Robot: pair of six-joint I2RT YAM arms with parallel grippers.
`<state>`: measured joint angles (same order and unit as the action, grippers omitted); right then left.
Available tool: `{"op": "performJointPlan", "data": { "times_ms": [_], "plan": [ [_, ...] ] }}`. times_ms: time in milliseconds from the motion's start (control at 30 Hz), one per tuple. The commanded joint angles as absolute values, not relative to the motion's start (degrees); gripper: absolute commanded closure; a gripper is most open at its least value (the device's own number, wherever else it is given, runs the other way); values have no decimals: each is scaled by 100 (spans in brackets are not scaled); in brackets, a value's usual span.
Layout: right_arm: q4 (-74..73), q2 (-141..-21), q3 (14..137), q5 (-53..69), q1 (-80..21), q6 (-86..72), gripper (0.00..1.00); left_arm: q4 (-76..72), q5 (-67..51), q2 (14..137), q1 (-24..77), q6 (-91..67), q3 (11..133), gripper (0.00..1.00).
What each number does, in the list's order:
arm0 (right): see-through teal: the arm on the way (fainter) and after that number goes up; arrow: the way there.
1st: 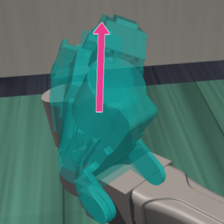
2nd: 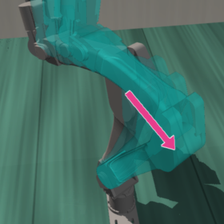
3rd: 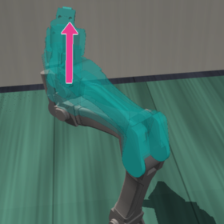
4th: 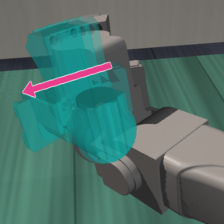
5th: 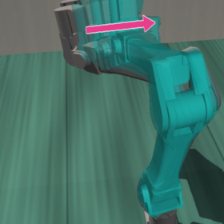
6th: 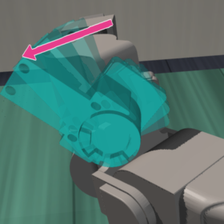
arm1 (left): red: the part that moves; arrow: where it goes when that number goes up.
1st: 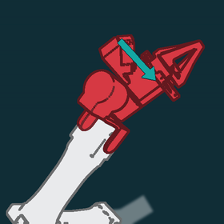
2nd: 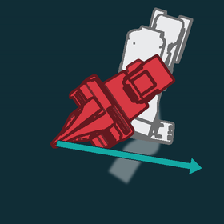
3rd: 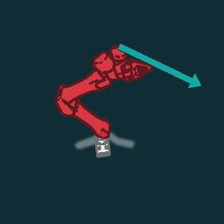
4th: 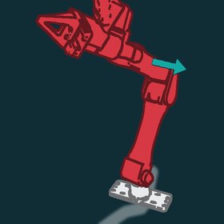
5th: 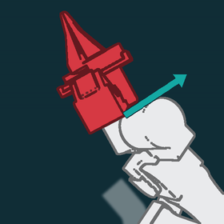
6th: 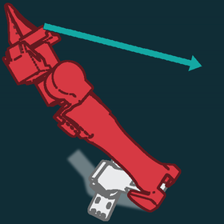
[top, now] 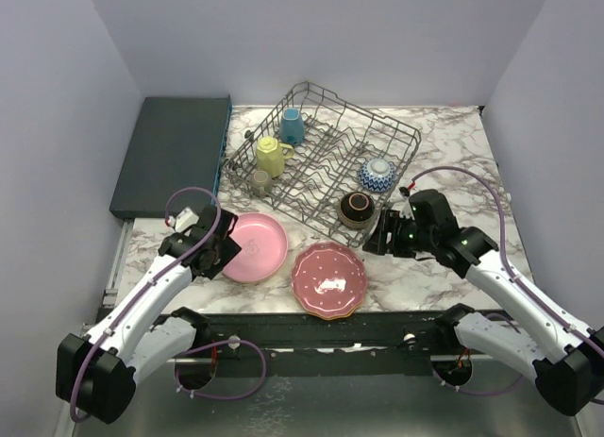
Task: Load the mixed dishes into the dish rack
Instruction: Place the plate at the center of the board.
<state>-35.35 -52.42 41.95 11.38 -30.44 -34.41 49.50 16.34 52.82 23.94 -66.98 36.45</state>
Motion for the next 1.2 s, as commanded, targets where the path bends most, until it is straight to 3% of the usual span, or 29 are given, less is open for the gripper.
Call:
{"op": "performJointPlan", "data": {
  "times_ms": [0,500,1167],
  "plan": [
    [-3759,-5399,4696,658,-3084,-3248,35,5010,1380,5254,2348,-6413,4138,41],
    [-4366,-6385,6219,-961,-3083,-2571,35,4196,419,6912,2356,-5366,5778,40],
    [-4395,-5946,5727,-757,-3083,-2926,34,3284,-191,9474,2355,-5349,7268,37]
  ]
}}
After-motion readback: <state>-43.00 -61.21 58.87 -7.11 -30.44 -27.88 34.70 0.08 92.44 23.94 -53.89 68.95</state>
